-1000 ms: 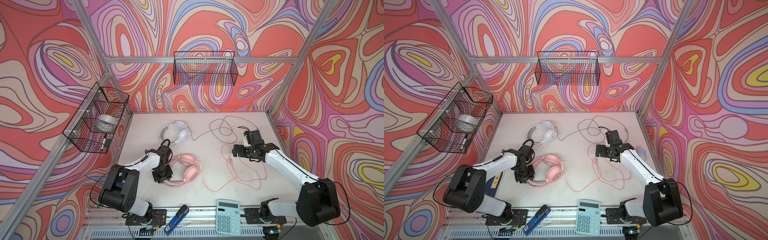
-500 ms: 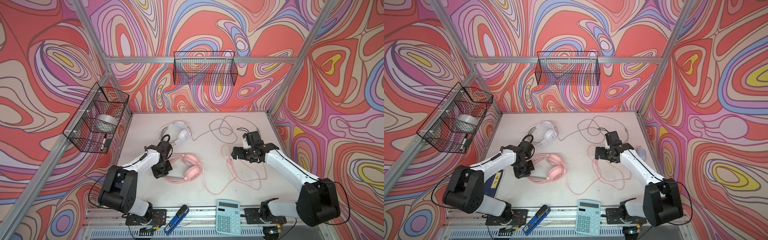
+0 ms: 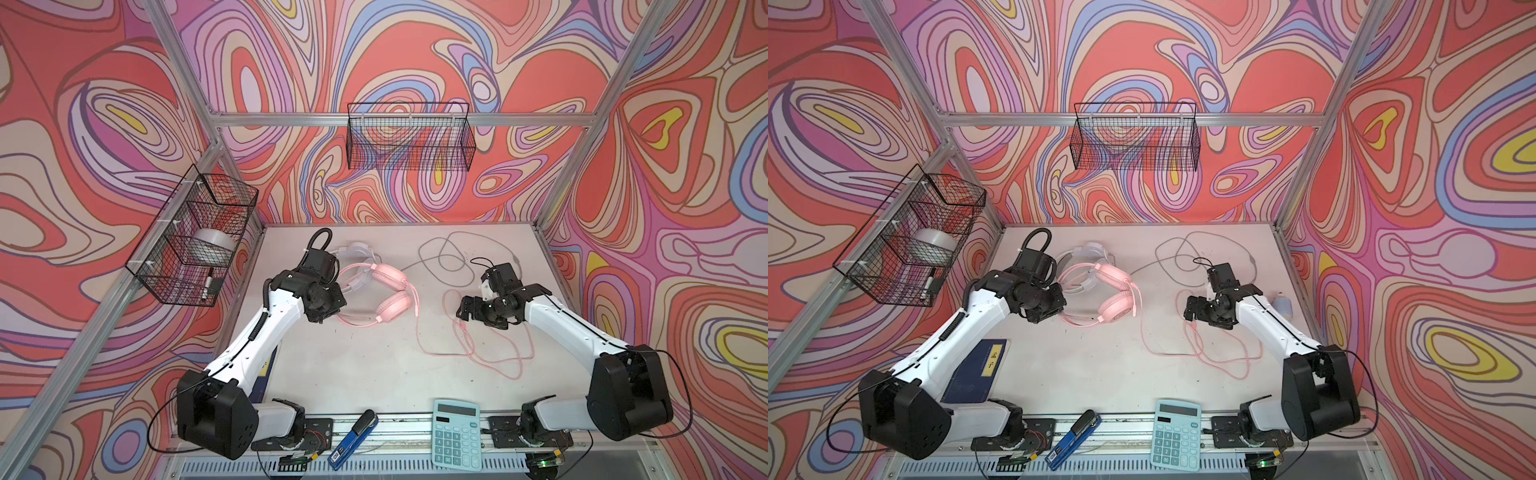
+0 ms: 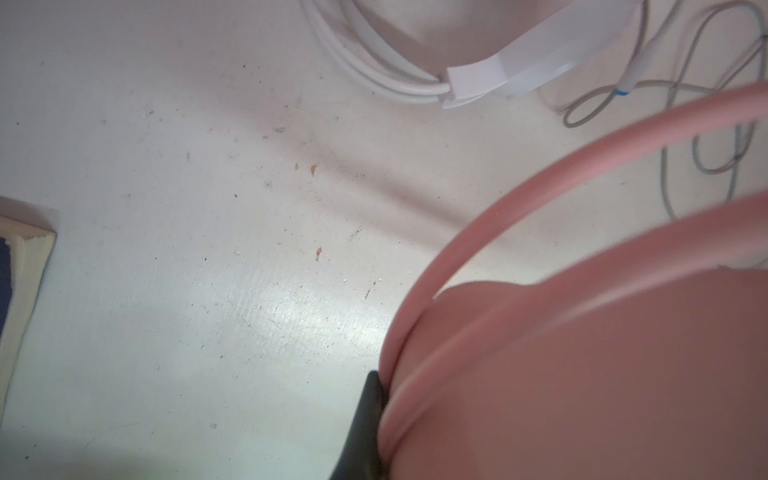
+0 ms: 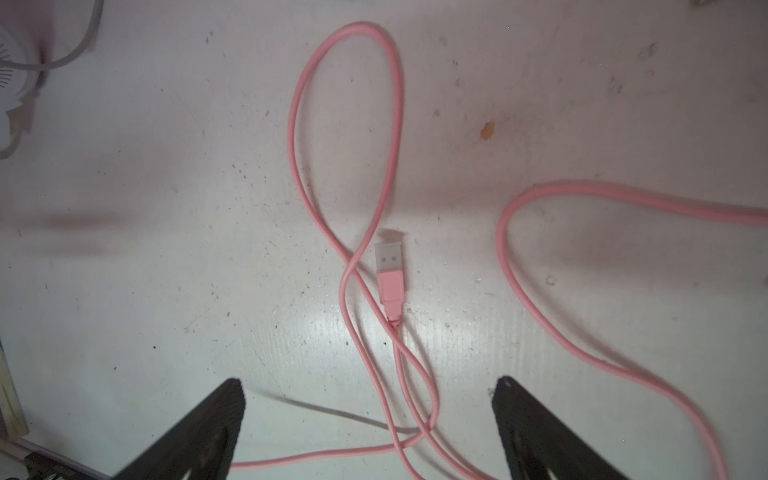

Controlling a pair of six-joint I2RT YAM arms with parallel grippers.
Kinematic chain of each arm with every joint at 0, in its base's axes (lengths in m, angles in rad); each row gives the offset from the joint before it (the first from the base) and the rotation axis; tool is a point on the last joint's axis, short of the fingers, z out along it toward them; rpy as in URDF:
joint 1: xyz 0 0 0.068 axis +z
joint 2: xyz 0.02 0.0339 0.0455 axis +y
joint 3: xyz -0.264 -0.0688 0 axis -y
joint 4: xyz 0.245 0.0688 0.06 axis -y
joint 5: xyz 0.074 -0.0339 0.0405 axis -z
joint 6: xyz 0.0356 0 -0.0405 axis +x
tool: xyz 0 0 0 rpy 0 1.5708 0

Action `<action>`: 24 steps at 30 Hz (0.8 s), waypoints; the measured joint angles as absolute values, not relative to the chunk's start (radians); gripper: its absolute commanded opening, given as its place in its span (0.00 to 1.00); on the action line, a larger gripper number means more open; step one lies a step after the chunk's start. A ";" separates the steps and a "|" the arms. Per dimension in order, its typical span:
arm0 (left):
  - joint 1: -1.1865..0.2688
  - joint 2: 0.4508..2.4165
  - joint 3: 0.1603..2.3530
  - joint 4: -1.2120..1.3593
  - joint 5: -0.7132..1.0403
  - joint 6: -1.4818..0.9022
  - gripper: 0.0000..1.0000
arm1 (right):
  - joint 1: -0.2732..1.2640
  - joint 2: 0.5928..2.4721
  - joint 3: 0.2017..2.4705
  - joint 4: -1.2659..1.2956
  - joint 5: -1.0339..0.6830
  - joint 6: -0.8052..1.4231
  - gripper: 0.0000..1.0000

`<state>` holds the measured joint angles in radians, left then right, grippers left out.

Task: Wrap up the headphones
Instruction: 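Grasp the pink headset band with the left gripper while the right descends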

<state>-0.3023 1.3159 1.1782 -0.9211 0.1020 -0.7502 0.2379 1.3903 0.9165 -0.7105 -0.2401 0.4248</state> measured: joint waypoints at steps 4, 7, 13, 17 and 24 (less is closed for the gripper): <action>-0.302 1.311 1.200 -0.916 0.122 -0.738 0.00 | 0.249 1.390 0.915 -0.685 -0.312 0.503 0.92; -0.302 1.311 1.205 -0.916 0.131 -0.732 0.00 | 0.282 1.391 0.907 -0.658 -0.344 0.546 0.90; -0.302 1.319 1.266 -0.927 0.131 -0.718 0.00 | 0.331 1.396 0.893 -0.644 -0.357 0.544 0.84; -0.301 1.335 1.303 -0.925 0.131 -0.719 0.00 | 0.330 1.396 0.892 -0.663 -0.355 0.529 0.81; -0.301 1.358 1.333 -0.921 0.130 -0.717 0.00 | 0.331 1.390 0.854 -0.681 -0.390 0.606 0.83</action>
